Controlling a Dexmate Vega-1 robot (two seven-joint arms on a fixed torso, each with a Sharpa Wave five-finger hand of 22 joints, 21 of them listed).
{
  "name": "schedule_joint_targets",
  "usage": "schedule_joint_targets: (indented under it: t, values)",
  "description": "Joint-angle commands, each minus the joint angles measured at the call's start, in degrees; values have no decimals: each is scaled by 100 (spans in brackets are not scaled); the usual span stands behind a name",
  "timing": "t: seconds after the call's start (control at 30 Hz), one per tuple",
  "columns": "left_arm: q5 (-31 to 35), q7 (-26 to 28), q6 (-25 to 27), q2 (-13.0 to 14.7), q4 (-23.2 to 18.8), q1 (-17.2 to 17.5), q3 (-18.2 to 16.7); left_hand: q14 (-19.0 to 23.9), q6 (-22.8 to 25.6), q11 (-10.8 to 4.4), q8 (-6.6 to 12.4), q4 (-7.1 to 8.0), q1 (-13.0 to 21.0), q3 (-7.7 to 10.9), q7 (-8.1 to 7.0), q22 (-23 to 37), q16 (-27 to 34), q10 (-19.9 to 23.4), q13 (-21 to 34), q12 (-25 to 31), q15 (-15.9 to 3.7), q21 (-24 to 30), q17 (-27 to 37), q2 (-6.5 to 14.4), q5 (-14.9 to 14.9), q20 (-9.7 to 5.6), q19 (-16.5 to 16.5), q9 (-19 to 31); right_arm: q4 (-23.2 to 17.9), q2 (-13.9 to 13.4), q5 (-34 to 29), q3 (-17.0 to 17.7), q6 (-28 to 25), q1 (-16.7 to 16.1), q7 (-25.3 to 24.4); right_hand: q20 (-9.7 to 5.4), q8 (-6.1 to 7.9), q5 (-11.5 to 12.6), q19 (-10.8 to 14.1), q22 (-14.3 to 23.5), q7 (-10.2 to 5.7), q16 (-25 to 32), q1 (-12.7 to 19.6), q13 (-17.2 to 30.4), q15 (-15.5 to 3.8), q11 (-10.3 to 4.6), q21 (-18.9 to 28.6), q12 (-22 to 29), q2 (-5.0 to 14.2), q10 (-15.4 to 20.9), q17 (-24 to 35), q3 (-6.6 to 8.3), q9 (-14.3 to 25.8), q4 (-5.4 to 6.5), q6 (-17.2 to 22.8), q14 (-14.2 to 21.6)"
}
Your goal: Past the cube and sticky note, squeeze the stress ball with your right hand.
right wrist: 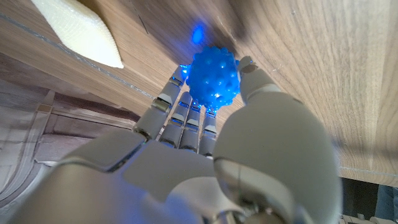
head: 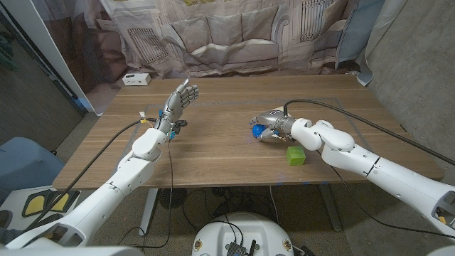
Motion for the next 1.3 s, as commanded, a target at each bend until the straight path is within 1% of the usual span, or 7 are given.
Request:
schedule_joint_targets:
  t: [0.03,0.2,0.4,0.5,0.57,0.73,1.3]
  values:
    - [-36,-21,-7,-9,13,43,5,34,61,16,-19,-27,4,2,-2,34,-6,33,8,-23,-3,-22,14,41,-15,2,50,18,104,40,-78,-72,-44,9,-27,-24,-8,49,92,-6,-10,50,109,17,-27,-3,5,21,14,70,24,57,14,15,80,96]
    - [-37,-21,0,-5,13,49,6,41,65,13,-19,-30,2,0,-6,34,-4,39,8,-23,-1,-22,14,43,-15,3,51,18,108,40,-84,-70,-43,1,-80,-59,-20,35,183,-3,-8,97,156,17,-25,32,18,39,32,154,41,45,15,44,111,205]
    - [-49,-17,-2,-10,14,61,1,39,68,16,-20,-33,0,-3,-10,35,-5,42,9,-25,2,-22,14,46,-16,2,55,18,126,38,-43,-48,29,-12,-200,-133,56,1,624,9,30,333,287,11,-111,32,97,131,91,592,113,-44,22,102,554,721]
    - [-61,-26,-5,-15,26,60,2,39,73,15,-19,-35,-1,-4,-12,35,-5,48,9,-24,0,-23,14,47,-16,5,54,18,120,31,-51,-44,52,-17,-244,-140,70,-5,733,10,35,381,320,9,-113,27,116,150,132,698,138,-58,24,115,655,805]
    - [-60,-31,-3,-13,28,59,4,38,72,15,-20,-36,-1,-5,-14,35,-6,44,9,-26,2,-23,14,48,-16,1,53,18,113,15,-26,-29,102,-25,-286,-133,105,-21,772,11,24,419,280,7,-94,45,109,156,204,775,176,-90,24,171,812,840]
    - [-59,-30,21,-13,32,44,10,44,74,9,-20,-37,-1,-6,-12,35,-4,39,9,-30,-2,-23,14,50,-16,7,54,18,63,-17,-5,16,170,-62,-385,-139,151,-35,912,14,6,517,310,0,-130,45,125,190,247,981,220,-135,14,168,1069,1007]
    - [-47,-19,6,-67,80,-15,35,48,86,5,-20,-43,-6,-12,-16,35,-4,45,10,-33,4,-23,15,59,-17,11,58,19,33,-38,108,210,106,-290,-851,-191,166,-38,1313,27,60,710,446,-4,-175,114,217,239,376,1357,271,-134,12,147,1396,1474]
